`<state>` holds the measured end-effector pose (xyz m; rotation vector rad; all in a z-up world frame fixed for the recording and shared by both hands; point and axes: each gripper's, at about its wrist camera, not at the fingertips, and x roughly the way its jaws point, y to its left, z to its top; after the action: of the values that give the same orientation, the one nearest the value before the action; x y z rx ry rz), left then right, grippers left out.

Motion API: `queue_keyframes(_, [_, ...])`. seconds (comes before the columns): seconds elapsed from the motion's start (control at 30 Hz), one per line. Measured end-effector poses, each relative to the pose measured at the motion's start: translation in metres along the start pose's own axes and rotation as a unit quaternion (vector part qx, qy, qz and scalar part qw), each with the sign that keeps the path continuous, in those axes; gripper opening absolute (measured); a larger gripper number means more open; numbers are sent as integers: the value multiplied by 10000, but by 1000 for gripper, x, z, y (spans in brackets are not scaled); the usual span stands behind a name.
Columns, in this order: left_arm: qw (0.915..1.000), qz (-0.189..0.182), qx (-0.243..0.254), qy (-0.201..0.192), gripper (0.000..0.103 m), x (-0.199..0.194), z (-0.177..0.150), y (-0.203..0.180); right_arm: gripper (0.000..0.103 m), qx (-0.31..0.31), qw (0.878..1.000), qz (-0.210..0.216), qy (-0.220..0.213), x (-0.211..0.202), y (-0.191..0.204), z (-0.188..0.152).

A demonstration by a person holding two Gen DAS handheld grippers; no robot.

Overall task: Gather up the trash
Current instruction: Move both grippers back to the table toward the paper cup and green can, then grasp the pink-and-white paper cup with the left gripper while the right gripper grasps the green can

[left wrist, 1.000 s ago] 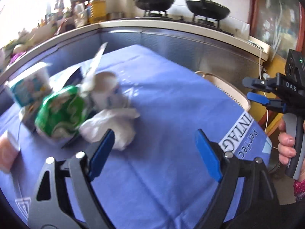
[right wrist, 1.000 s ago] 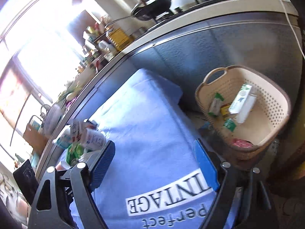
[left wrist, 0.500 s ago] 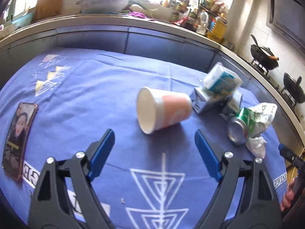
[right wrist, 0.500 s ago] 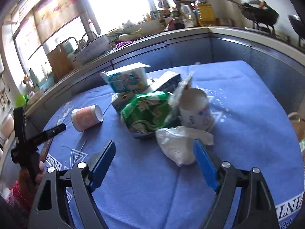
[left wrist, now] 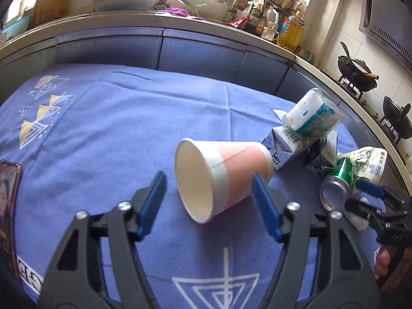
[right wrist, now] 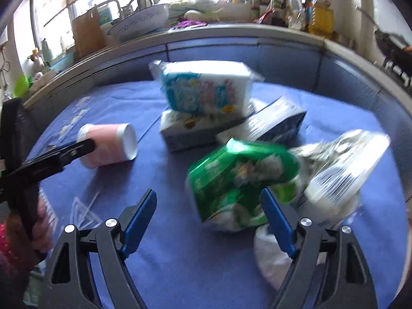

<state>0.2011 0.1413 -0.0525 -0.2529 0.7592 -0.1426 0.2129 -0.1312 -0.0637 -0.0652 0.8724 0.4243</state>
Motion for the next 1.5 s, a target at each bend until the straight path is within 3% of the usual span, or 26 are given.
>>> queue_keyframes(0.03, [9999,-142,-13,71,35,3,0,0,83,47,9991,396,148,0,5,-9])
queue_keyframes(0.07, [9997,-239,-22,110,25,4,-1,1,83,13,9970,739,236,-2,11,-16])
queue_keyframes(0.1, [9996,-263,-9,118,24,4,-2,1,83,-77,9955,915,220,-6,15,-22])
queue_keyframes(0.13, [9996,-244,9,112,24,4,-4,1,83,-134,9964,833,85,-13,16,-24])
queue_keyframes(0.27, [9997,-159,-33,167,24,7,-6,1,83,288,9984,211,-449,-30,-18,0])
queue_keyframes(0.37, [9996,-121,-162,215,24,8,-5,5,83,592,9964,124,-589,-28,-42,24])
queue_keyframes(0.6, [9990,-107,-362,233,31,4,-1,10,83,520,9979,-302,-248,7,-52,46])
queue_keyframes(0.63, [9991,-94,-360,201,38,2,0,10,84,541,9978,-328,-201,8,-56,45])
queue_keyframes(0.67, [9992,-81,-366,163,47,1,1,10,86,556,9979,-291,-157,10,-57,44])
queue_keyframes(0.7, [9992,-87,-376,114,50,-1,3,10,87,568,9981,-194,-137,10,-58,42])
queue_keyframes(0.9, [9993,-158,-338,63,51,0,11,8,86,438,9956,771,289,0,-26,4])
queue_keyframes(0.93, [9993,-186,-325,69,47,1,11,7,87,385,9942,940,356,-3,-18,-4])
queue_keyframes(1.03, [9982,-518,-288,25,20,1,12,4,87,61,9923,1172,401,-14,6,-25])
queue_keyframes(1.07, [9981,-561,-255,32,17,1,13,1,87,-53,9926,1151,384,-17,12,-30])
queue_keyframes(1.27, [9956,-865,-341,103,3,-8,8,-2,87,-732,9946,716,152,-26,27,-36])
queue_keyframes(1.4, [9954,-882,-368,51,3,-24,3,4,91,-1219,9915,452,-108,-21,26,-31])
queue_keyframes(1.5, [9947,-915,-456,125,3,-32,-3,10,98,-1597,9849,621,-241,-12,25,-23])
